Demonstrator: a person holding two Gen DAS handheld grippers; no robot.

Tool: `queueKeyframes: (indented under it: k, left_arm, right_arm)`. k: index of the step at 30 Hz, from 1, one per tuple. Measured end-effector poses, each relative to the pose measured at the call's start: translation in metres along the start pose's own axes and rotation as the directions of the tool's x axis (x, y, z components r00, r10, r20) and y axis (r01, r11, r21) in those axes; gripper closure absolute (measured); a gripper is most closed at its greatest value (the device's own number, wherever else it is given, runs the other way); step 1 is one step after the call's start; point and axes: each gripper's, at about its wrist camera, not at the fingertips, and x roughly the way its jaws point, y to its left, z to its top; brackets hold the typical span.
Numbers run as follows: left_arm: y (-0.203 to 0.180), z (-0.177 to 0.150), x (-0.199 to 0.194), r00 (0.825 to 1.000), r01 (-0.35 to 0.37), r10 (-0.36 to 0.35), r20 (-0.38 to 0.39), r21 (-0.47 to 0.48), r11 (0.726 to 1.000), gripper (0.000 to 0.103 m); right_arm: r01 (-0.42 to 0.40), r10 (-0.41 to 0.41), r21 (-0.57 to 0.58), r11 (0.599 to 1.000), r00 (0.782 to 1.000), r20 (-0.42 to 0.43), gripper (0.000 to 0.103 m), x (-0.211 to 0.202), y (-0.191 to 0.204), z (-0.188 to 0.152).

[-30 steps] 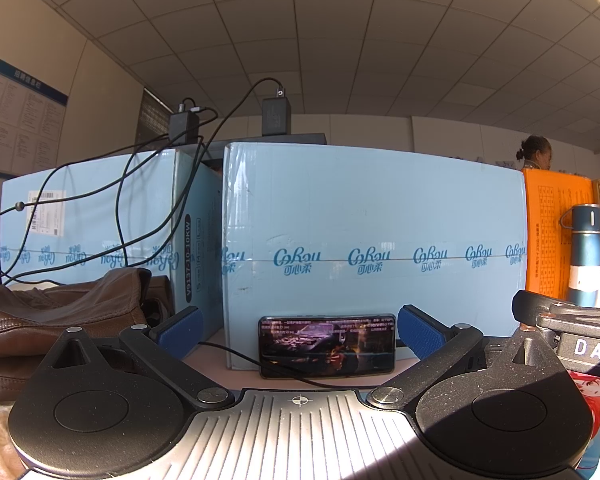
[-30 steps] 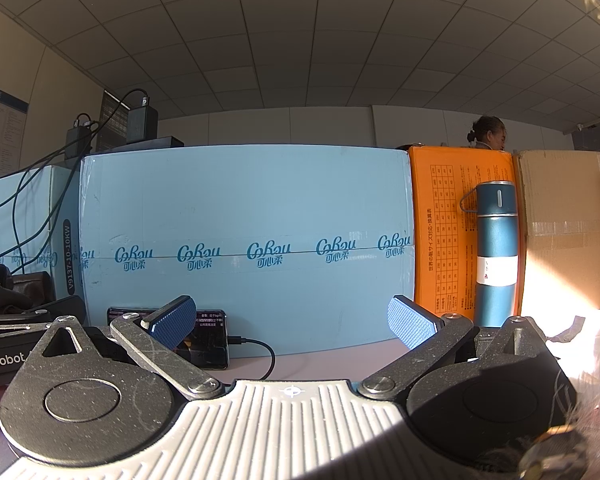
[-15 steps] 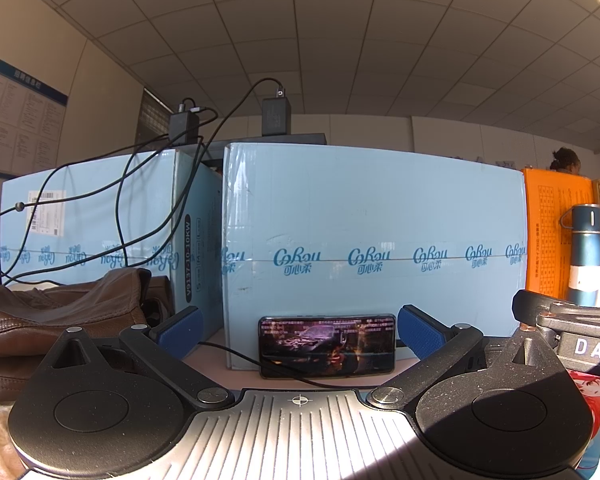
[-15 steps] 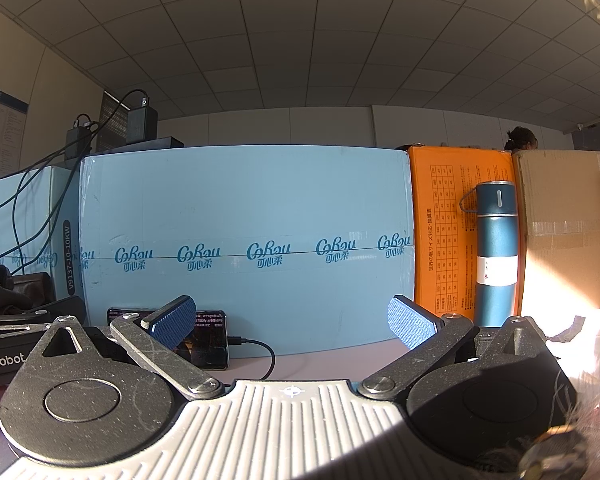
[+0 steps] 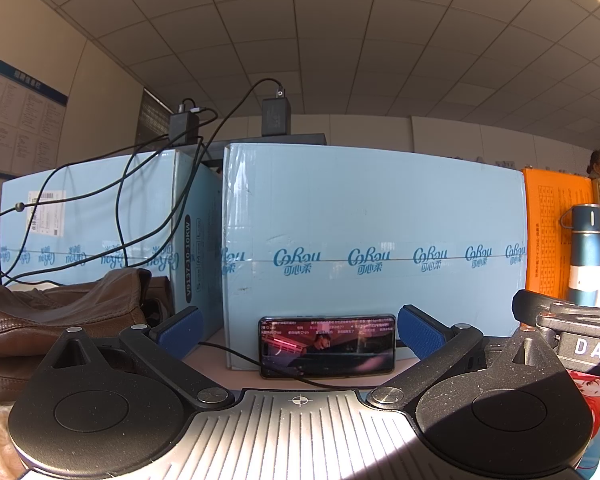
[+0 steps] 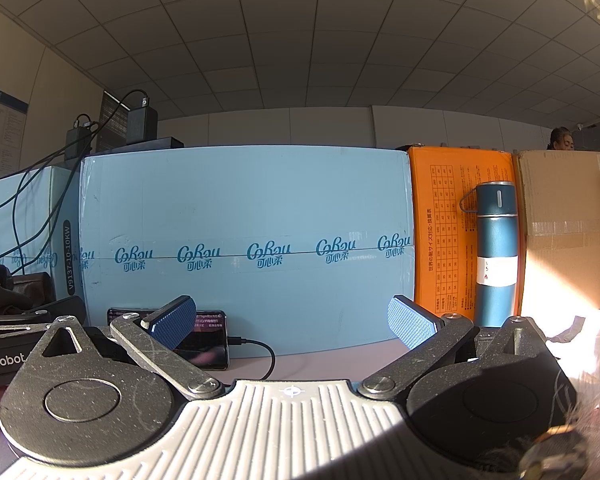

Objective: Fold clothes

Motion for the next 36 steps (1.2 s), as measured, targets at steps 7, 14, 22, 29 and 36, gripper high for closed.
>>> queueKeyframes:
  k: [7, 14, 22, 29, 36]
  left_arm:
    - [0.002, 0.000, 0.000, 1.000, 0.001, -0.001, -0.009, -0.018, 1.000, 0.000]
    - [0.007, 0.000, -0.006, 0.999, 0.037, -0.036, 0.011, -0.045, 0.998, 0.000]
    - [0.016, 0.007, -0.023, 0.995, 0.043, -0.032, 0.097, -0.114, 0.993, 0.000]
    - [0.030, 0.015, -0.039, 0.985, 0.110, -0.082, 0.151, -0.184, 0.977, 0.000]
    - [0.074, 0.028, -0.063, 0.962, 0.240, -0.191, 0.193, -0.279, 0.930, 0.000]
  right_arm:
    - [0.001, -0.001, 0.011, 1.000, 1.000, -0.003, 0.000, 0.001, -0.001, 0.000]
    - [0.043, -0.044, 0.036, 0.998, 0.999, 0.020, 0.000, -0.006, -0.006, 0.000]
    - [0.088, -0.089, 0.018, 0.996, 0.994, 0.065, 0.000, -0.029, 0.002, 0.001]
    - [0.103, -0.108, 0.051, 0.993, 0.990, 0.093, 0.000, -0.056, 0.013, 0.002]
    - [0.031, -0.046, 0.178, 0.984, 0.995, 0.083, 0.000, -0.075, 0.023, 0.012]
